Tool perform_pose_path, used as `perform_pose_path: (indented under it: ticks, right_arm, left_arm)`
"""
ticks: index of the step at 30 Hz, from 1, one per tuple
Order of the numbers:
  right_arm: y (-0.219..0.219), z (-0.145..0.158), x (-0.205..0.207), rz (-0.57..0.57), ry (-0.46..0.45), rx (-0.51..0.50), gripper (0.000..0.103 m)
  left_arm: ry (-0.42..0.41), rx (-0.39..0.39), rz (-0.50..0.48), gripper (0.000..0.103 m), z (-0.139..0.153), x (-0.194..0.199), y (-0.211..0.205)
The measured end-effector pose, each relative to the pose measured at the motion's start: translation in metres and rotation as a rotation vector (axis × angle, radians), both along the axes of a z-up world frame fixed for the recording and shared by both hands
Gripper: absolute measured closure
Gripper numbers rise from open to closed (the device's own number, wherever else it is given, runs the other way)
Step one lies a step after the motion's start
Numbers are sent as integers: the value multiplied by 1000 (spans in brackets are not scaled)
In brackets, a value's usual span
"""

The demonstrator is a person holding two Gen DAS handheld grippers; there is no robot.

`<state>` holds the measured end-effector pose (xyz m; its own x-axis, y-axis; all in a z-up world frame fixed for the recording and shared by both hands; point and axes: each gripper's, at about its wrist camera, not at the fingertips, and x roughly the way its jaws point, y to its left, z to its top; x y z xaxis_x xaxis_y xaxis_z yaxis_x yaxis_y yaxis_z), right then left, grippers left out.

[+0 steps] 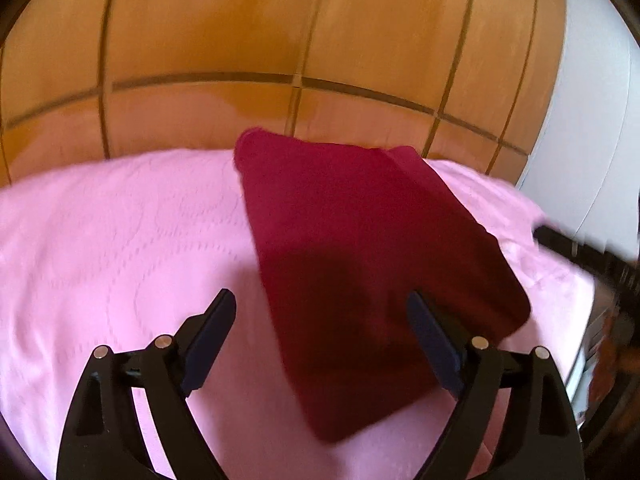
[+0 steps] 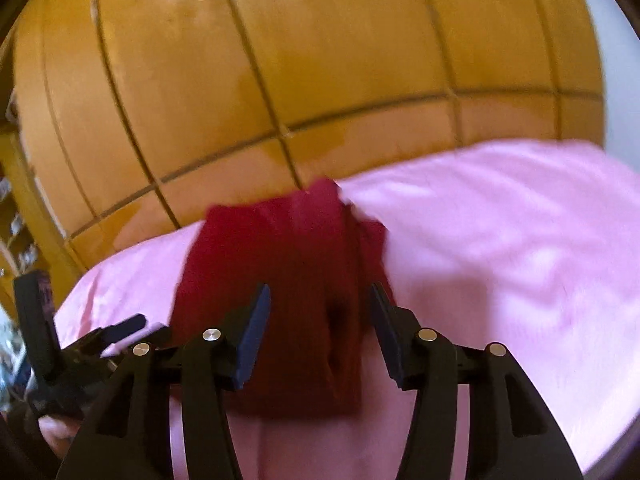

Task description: Fold small clothes

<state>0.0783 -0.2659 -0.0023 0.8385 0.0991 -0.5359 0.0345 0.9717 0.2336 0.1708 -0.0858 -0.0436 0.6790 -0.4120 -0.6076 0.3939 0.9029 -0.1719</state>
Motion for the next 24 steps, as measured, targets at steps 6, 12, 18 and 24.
perform_pose_path:
  ticks: [6,12,18,24]
  right_arm:
    - [44,12,87,151,39,-91,66]
    - [30,-40,150,14,239,-181,75]
    - [5,-68,141,-58,187,-111,76]
    - [21,-75,136,-67,129,-229,74]
  left_arm:
    - [59,131,-47,14,-19,26,-38]
    - [100,143,-82,9,-41,32,-36]
    - [195,23,-108,5,-54,46,-23]
    - [182,-89,-80,5,-45,43,-4]
